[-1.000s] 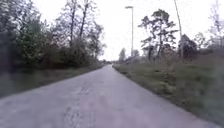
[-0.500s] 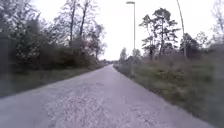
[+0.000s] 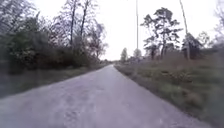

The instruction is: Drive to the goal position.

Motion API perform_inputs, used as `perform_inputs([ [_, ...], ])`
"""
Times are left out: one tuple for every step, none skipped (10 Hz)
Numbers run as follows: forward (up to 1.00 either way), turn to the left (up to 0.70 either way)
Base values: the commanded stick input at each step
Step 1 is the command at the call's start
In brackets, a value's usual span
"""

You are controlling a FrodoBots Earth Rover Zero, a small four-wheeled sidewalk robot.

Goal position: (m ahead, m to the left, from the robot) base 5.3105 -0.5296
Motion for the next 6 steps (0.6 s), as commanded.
perform_inputs([
  [1.0, 0.0],
  [1.0, 0.0],
  [1.0, 0.0],
  [1.0, 0.0],
  [1.0, 0.0],
  [1.0, 0.0],
])
